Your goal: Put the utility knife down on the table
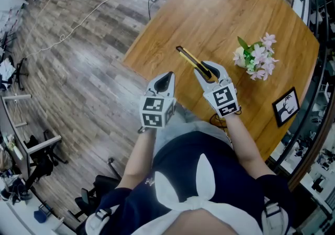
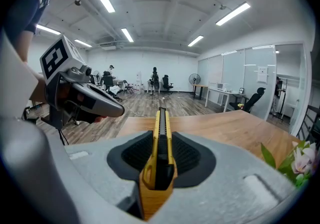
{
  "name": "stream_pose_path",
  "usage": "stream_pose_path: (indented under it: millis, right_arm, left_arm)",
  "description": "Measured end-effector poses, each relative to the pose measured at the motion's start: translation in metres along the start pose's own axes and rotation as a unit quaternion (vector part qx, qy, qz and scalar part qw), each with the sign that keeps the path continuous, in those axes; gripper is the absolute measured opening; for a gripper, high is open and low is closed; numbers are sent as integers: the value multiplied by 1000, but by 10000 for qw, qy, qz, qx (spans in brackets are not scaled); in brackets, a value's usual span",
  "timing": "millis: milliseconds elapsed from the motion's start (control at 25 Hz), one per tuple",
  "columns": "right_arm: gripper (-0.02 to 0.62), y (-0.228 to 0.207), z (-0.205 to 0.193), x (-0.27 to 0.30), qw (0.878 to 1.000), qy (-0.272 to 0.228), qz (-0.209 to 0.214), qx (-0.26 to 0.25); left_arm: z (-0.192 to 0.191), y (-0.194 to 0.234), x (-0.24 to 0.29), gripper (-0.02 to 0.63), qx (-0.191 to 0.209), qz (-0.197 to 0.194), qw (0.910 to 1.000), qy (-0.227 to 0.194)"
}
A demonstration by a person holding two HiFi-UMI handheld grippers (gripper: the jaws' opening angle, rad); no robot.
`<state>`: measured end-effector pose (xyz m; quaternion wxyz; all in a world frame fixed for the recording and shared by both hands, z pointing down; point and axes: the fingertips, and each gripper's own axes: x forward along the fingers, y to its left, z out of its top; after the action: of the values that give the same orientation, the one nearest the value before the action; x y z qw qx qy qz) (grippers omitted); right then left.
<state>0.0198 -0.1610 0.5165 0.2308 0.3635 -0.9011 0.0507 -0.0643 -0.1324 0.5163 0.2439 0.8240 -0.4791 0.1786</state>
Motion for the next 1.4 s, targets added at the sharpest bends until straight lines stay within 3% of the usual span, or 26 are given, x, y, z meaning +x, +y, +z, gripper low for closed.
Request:
stream_pose_path:
  millis: [1400]
  right_arm:
    - [115,-2,-39,19,9991,402,141,24]
  left_arm:
    - [-8,-1,13,17,-25,-63,9998,170]
